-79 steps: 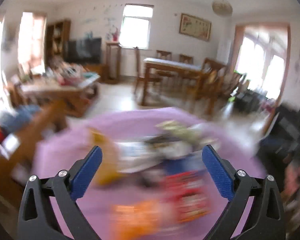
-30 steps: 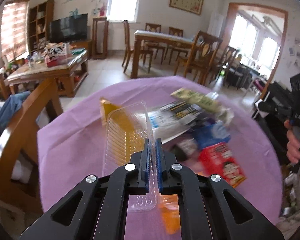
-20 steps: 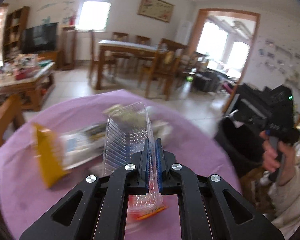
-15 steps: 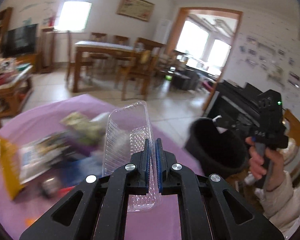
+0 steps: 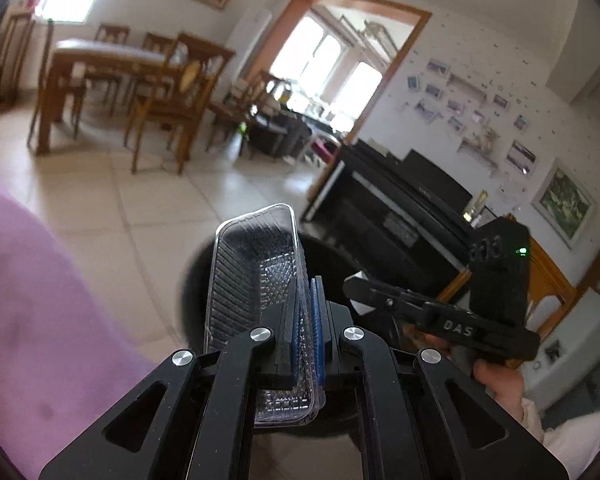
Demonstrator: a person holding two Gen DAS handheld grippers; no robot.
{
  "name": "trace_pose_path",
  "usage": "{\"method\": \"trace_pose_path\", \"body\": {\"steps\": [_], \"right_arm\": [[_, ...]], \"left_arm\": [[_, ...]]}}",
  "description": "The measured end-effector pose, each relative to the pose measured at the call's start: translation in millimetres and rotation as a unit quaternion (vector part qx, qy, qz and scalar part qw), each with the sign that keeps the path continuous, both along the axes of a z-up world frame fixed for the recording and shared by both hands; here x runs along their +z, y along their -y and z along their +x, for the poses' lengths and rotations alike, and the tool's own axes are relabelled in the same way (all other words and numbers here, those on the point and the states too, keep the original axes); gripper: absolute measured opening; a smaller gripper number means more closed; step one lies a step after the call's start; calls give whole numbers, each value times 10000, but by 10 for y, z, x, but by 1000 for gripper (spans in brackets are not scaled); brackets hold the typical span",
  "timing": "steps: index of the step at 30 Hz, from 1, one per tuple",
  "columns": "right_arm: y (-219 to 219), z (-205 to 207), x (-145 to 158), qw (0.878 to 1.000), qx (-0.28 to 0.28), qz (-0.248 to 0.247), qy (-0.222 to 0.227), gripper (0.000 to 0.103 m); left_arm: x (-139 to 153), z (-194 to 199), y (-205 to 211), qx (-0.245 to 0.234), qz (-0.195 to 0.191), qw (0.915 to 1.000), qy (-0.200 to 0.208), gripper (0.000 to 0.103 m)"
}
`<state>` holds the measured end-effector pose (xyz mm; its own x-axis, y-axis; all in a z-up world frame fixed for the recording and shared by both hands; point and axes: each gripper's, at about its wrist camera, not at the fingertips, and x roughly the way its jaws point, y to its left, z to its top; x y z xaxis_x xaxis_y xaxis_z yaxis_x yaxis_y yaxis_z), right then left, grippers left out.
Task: Collect trash
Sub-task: 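Carry the tray and cup to the black bin and open both tools, then grasp the yellow snack bag with the left tool while the right tool grasps the white tissue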
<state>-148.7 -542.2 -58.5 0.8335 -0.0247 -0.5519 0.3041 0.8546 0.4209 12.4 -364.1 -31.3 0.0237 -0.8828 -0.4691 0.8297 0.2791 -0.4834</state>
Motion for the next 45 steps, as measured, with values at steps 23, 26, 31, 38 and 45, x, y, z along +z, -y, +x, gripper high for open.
{"method": "trace_pose_path", "body": {"steps": [23,26,31,38,45], "right_arm": [[195,-95,-277,9993,-207,203,-235,81],[77,9,-200,9997,-68,87,-227,81],[-304,286,-63,9990,370,-126,-199,81],[-1106,895,88,9901,1337,-380,-172,81],[-1852,1745,42,9748,2164,-347,-411,81]], "left_arm": [[-200,-143,67,270,433,9984,227,83],[-26,-130,-318,584,288,9971,400,86],[294,68,-1226,1539,234,9849,760,89],[509,783,-2980,3718,597,9228,808,94],[273,1626,-4118,4831,1365,8648,103,94]]}}
